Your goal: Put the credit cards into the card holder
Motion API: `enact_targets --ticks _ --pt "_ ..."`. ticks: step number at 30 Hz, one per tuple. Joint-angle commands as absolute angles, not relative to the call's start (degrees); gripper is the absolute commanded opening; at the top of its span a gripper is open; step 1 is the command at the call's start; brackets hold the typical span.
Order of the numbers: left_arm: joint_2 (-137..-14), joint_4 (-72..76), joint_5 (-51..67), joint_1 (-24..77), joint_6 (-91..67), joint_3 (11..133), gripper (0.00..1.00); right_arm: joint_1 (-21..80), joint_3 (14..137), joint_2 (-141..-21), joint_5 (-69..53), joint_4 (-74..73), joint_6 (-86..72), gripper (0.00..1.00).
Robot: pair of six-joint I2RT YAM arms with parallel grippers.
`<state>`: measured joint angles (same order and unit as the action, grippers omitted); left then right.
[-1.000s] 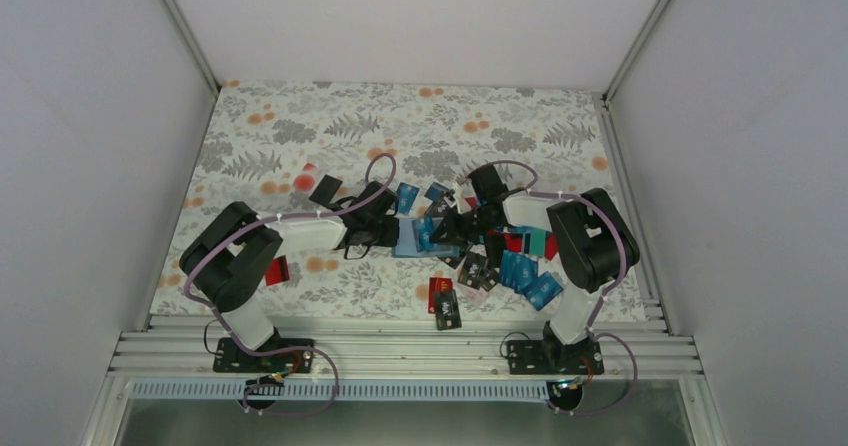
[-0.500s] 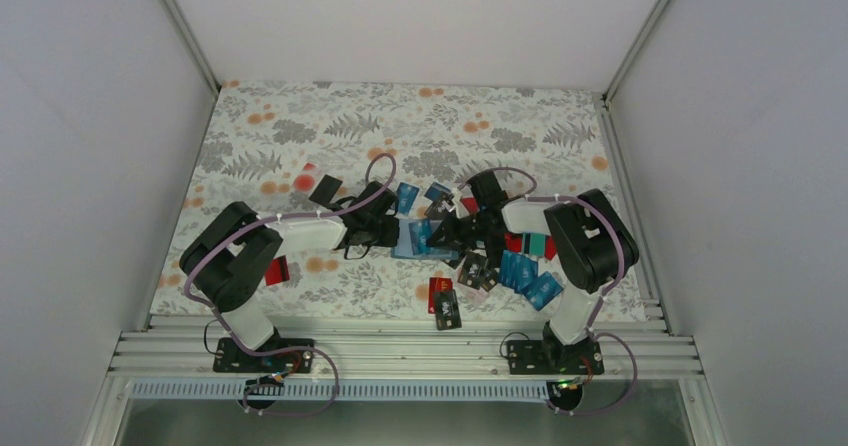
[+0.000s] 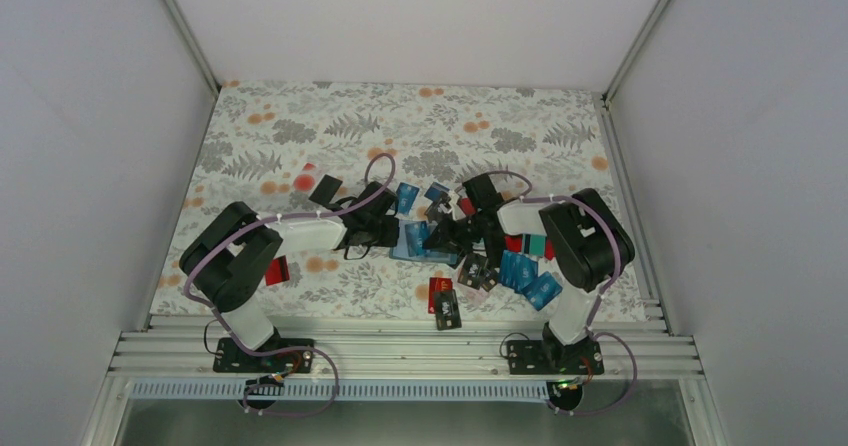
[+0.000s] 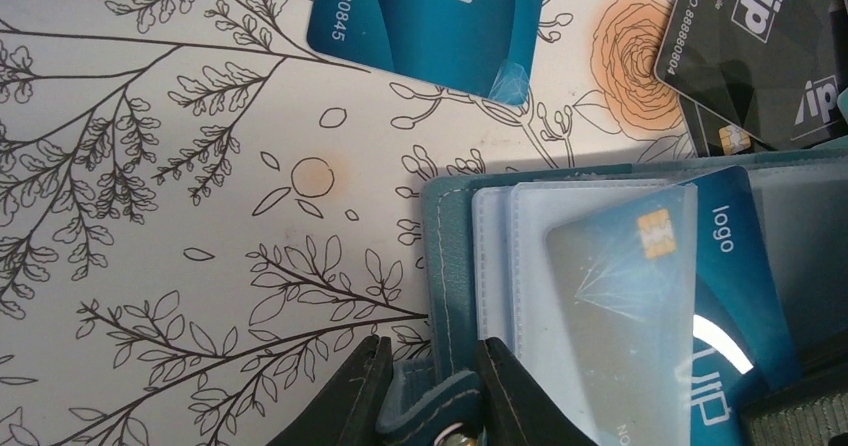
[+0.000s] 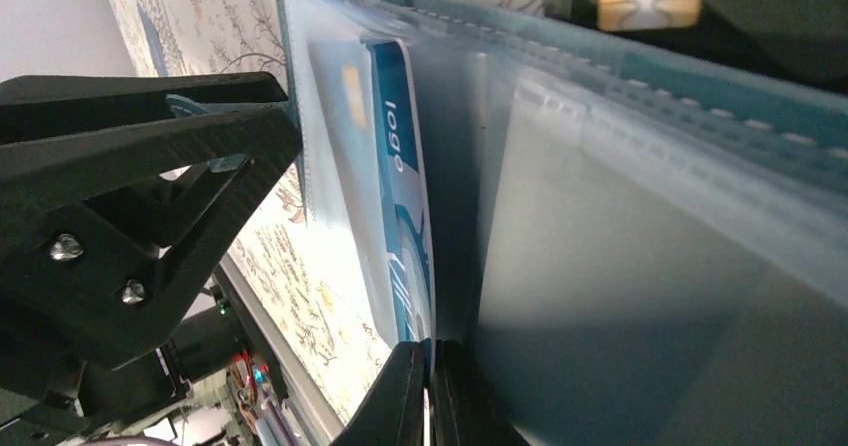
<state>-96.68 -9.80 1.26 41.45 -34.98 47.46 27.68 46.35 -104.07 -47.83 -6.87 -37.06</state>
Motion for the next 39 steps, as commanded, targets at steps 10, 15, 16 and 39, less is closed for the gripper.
enact_targets --ticks 10,15,16,39 --pt "-95.91 -10.13 3.85 42.45 -41.86 45.15 0.2 31.18 41.34 -101.33 -39.26 -1.28 -50.02 0.04" --pt "-95.11 -9.53 4.63 42.58 -44.43 43.92 0.17 33.3 42.77 -101.41 -37.1 -2.93 -50.97 0.04" --pt "-95.05 -9.49 4.62 42.62 -44.81 43.8 0.17 33.7 43.22 -101.72 -36.79 -3.43 -50.93 0.05" --pt "-91.0 -6.88 3.57 43.24 -48.66 39.29 0.17 36.5 48.67 -101.87 -31.56 -16.62 -43.66 0.29"
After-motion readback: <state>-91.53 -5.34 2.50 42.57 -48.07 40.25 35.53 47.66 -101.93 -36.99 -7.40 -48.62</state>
